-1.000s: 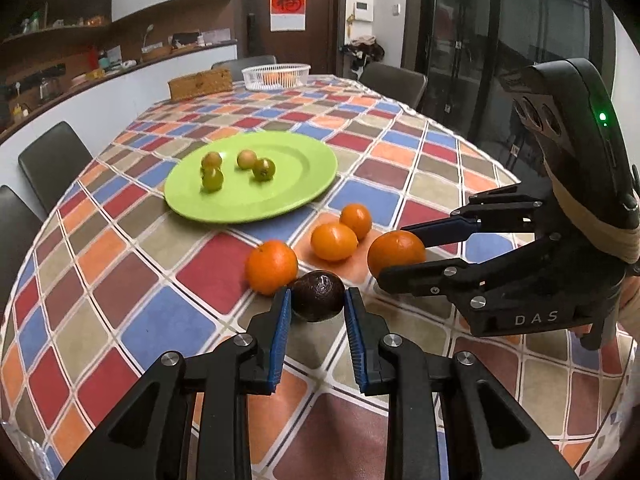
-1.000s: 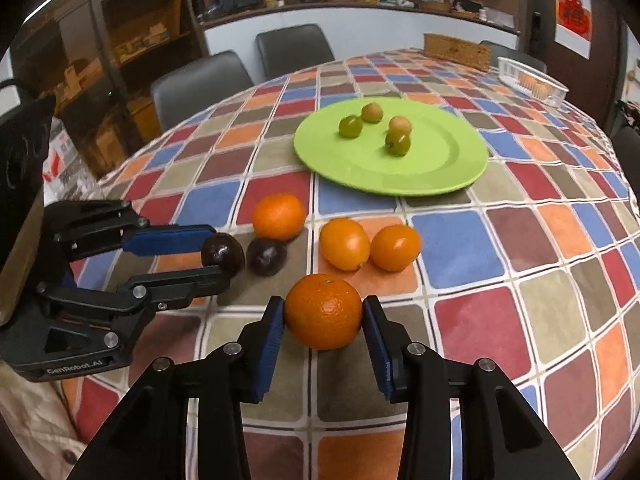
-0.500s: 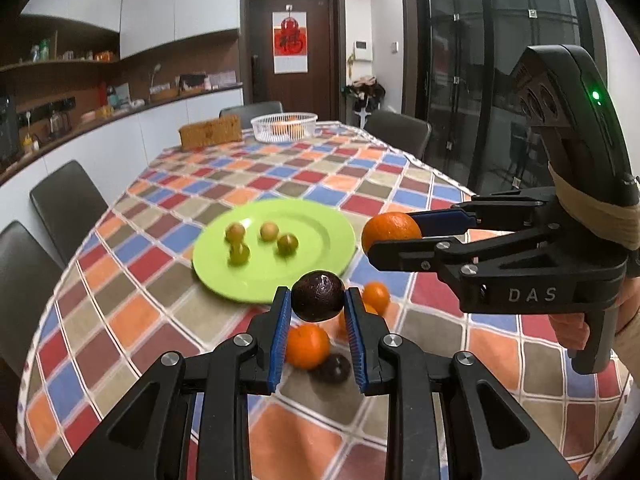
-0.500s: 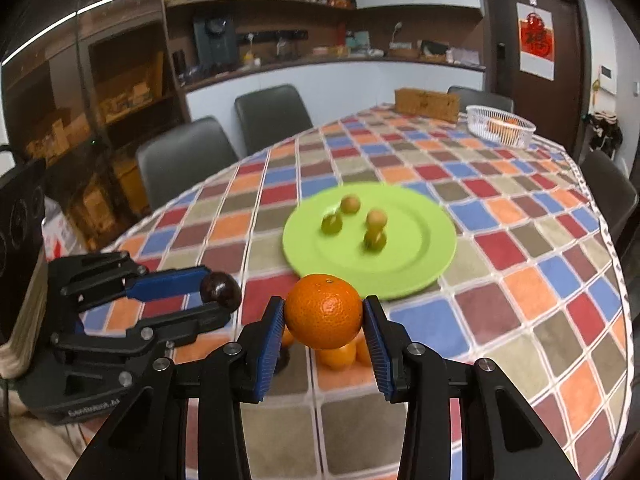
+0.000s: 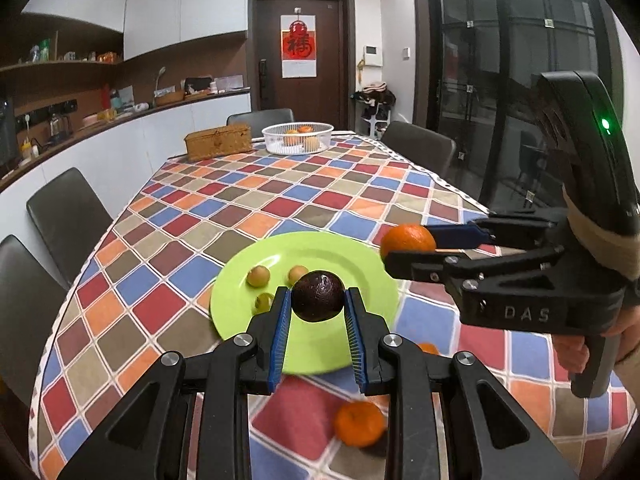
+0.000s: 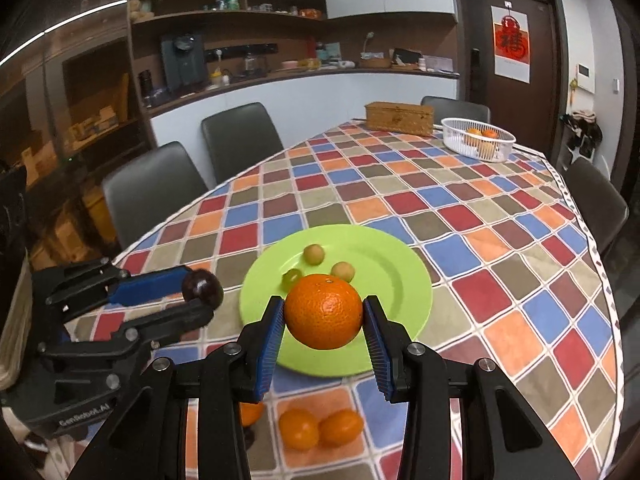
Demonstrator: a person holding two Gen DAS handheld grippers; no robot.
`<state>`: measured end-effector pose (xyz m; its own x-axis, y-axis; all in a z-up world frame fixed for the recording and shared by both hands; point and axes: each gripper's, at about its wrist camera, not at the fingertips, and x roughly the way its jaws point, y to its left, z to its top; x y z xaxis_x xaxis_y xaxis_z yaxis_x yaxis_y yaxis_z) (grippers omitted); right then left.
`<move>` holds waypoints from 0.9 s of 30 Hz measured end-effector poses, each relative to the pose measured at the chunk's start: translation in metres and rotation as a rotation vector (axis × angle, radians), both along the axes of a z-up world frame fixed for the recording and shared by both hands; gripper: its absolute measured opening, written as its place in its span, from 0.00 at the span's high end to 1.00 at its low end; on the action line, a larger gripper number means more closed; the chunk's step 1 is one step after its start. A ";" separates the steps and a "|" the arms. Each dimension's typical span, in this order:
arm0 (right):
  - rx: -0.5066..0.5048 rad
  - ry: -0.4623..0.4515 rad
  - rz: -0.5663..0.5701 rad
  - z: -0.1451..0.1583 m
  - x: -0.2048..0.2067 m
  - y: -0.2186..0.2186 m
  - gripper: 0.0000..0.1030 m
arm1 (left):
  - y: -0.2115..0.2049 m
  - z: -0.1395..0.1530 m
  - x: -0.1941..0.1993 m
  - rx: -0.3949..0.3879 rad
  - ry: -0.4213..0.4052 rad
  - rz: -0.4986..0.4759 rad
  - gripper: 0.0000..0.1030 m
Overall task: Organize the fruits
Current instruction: 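Carry the orange and plum onto the green plate and open both grippers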
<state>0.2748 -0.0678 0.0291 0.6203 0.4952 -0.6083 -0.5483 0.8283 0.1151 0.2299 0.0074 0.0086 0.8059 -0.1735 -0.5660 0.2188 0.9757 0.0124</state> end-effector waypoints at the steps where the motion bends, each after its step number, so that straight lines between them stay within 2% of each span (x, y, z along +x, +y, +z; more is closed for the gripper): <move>1: -0.001 0.009 -0.012 -0.002 0.006 0.001 0.61 | 0.001 -0.001 0.007 -0.001 0.007 0.002 0.74; 5: 0.006 0.052 -0.042 -0.011 0.030 0.001 0.61 | 0.004 -0.009 0.033 0.001 0.040 0.002 0.74; 15: -0.033 0.160 -0.093 -0.040 0.082 0.009 0.61 | 0.010 -0.042 0.092 -0.027 0.186 0.009 0.74; 22: -0.040 0.229 -0.119 -0.060 0.103 0.010 0.61 | 0.008 -0.057 0.111 -0.015 0.242 0.015 0.74; 27: -0.052 0.245 -0.126 -0.067 0.105 0.010 0.61 | 0.008 -0.062 0.117 -0.007 0.260 0.015 0.72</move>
<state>0.3800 -0.0574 -0.0381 0.5067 0.3873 -0.7702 -0.4014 0.8966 0.1869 0.3471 0.0151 -0.0530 0.6359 -0.1678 -0.7533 0.1994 0.9787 -0.0496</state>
